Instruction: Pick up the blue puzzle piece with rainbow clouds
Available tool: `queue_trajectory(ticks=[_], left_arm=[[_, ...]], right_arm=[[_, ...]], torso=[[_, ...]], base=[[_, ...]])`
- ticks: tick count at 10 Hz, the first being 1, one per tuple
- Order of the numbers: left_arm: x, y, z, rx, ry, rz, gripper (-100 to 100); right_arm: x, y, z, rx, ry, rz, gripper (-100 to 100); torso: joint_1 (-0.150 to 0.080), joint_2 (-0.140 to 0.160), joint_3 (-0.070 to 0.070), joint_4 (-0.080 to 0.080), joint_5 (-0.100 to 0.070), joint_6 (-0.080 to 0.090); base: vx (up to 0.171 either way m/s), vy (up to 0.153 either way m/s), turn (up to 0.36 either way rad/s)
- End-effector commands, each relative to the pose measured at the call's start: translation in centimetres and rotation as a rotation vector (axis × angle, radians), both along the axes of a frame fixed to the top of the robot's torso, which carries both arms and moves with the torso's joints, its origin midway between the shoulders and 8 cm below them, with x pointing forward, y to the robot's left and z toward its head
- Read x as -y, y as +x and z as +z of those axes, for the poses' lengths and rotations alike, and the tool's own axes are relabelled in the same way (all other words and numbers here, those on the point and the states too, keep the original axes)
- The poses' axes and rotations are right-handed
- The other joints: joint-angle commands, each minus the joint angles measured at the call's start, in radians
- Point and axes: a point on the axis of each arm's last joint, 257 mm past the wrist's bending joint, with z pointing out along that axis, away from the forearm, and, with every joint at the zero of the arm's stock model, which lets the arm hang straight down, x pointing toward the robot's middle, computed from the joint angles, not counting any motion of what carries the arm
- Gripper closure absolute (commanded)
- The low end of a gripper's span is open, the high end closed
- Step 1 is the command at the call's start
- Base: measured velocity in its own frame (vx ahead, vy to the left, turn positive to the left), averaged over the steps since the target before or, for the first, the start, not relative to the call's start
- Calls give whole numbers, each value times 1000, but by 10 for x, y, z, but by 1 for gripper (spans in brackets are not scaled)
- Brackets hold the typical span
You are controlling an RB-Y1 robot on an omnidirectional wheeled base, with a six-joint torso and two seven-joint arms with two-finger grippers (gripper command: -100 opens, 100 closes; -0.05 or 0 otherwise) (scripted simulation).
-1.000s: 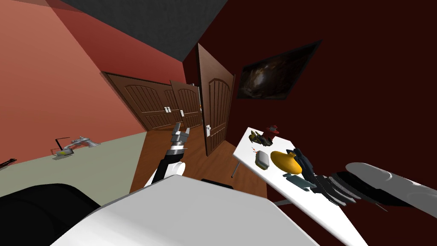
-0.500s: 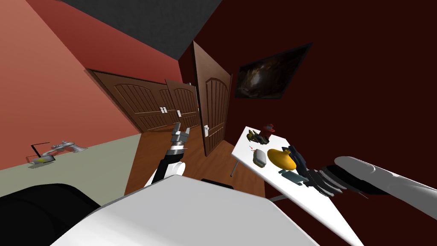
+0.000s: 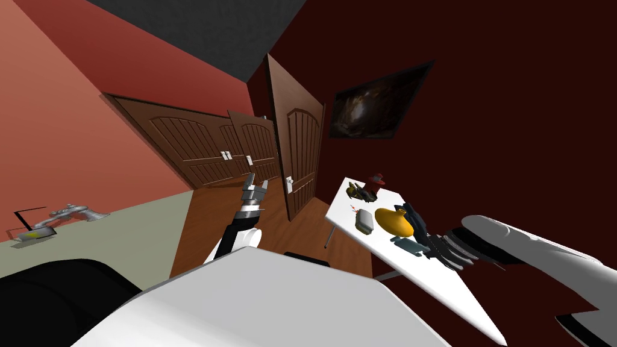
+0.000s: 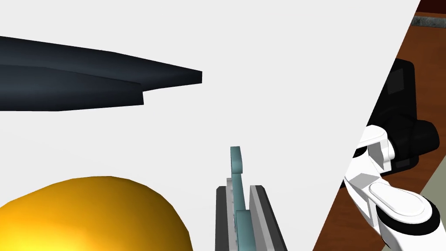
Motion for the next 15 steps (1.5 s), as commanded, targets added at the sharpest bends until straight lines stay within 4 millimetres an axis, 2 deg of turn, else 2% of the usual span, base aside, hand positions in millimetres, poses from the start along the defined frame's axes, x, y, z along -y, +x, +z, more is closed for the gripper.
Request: queue_trajectory(ticks=[1,2,3,5,7,8,10,12,13,15], left_arm=[[0,0,0,0,0,0,0],[0,0,0,0,0,0,0],[0,0,0,0,0,0,0],[0,0,0,0,0,0,0],[0,0,0,0,0,0,0],[0,0,0,0,0,0,0],[0,0,0,0,0,0,0],[0,0,0,0,0,0,0],[0,0,0,0,0,0,0],[0,0,0,0,0,0,0]], right_arm=[[4,5,7,10,-16,3,100],[10,0,6,-7,-37,9,100],[-14,17,4,5,15,21,100],[-8,23,12,28,-1,16,100],[4,14,11,-10,-47,26,100],[-20,30,10,4,5,36,100],[-13,34,16,22,-13,28,100],[-2,26,15,-13,-56,36,100],[-24,39,13,-10,-11,46,100],[-16,42,21,7,-32,34,100]], torso=[[0,0,0,0,0,0],[0,0,0,0,1,-1],[1,0,0,0,1,0],[1,0,0,0,0,0],[0,-1,-1,-1,0,1],[0,0,-1,-1,0,2],[0,-1,-1,-1,0,1],[0,-1,-1,-1,0,1],[0,-1,-1,-1,1,1],[1,0,0,-1,1,1]], base=[[4,2,16],[3,-1,27],[10,-12,-191],[7,1,-58],[2,1,18],[9,-11,-230],[5,0,-49],[1,0,22],[12,-8,-235],[7,1,-40]])
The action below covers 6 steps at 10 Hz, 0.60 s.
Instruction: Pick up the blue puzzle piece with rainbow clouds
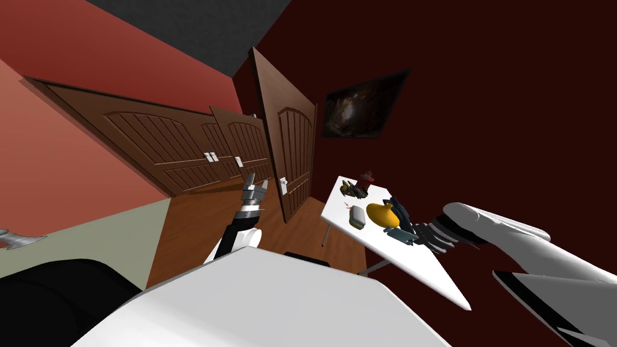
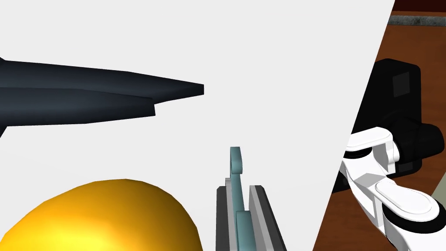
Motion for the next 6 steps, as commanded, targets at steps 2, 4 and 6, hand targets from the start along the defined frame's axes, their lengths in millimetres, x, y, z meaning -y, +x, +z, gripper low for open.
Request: queue_trajectory(ticks=[2,4,6], left_arm=[[0,0,0,0,0,0,0],[0,0,0,0,0,0,0],[0,0,0,0,0,0,0]], right_arm=[[9,-3,1,-18,-34,0,100],[-7,9,2,-17,-6,3,100],[3,6,5,-24,-38,-4,100]], torso=[[0,0,0,0,0,0],[0,0,0,0,0,1],[0,0,0,0,1,0]], base=[[0,-1,15],[10,-6,-149],[4,3,7]])
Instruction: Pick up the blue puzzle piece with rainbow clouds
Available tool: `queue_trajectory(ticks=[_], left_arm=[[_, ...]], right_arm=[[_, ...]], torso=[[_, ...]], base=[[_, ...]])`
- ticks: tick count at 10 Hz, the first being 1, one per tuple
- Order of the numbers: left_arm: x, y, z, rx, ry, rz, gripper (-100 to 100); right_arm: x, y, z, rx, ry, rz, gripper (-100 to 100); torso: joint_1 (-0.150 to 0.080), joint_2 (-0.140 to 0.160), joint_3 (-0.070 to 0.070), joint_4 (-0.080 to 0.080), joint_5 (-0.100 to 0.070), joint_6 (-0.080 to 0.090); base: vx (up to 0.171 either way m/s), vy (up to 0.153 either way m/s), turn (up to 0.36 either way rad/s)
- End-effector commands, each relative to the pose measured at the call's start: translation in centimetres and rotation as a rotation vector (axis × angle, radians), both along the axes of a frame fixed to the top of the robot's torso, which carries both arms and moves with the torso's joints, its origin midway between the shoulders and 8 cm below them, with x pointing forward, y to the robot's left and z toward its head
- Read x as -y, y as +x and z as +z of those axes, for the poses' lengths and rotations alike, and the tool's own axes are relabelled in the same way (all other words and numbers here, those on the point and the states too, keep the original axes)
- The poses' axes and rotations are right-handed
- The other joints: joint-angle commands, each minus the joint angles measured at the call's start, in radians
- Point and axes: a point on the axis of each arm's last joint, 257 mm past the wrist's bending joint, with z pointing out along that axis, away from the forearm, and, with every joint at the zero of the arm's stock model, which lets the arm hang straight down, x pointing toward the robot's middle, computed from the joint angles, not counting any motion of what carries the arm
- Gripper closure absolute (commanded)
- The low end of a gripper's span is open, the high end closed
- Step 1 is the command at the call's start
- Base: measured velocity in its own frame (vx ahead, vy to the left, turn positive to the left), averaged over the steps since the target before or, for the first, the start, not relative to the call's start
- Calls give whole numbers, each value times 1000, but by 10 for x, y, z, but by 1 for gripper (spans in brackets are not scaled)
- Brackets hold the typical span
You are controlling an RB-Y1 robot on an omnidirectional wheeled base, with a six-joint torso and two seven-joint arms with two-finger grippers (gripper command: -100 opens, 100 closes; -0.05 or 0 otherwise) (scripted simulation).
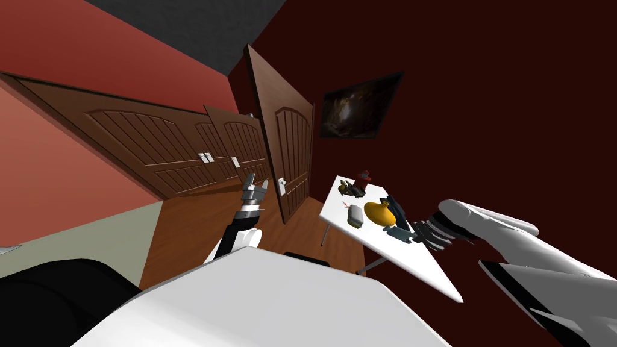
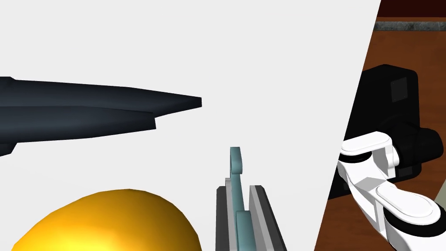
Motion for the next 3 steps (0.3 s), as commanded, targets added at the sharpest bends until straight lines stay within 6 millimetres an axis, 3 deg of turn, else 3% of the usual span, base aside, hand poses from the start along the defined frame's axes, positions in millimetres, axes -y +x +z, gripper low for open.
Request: queue_trajectory(ticks=[1,2,3], left_arm=[[0,0,0,0,0,0,0],[0,0,0,0,0,0,0],[0,0,0,0,0,0,0]], right_arm=[[4,-1,0,-7,-11,-5,100],[2,-1,1,-6,-7,-7,100],[3,-1,0,-8,-9,-7,0]], torso=[[0,0,0,0,0,0],[0,0,0,0,0,0],[0,0,0,0,0,-1]], base=[[0,0,0],[0,0,0],[0,0,0]])
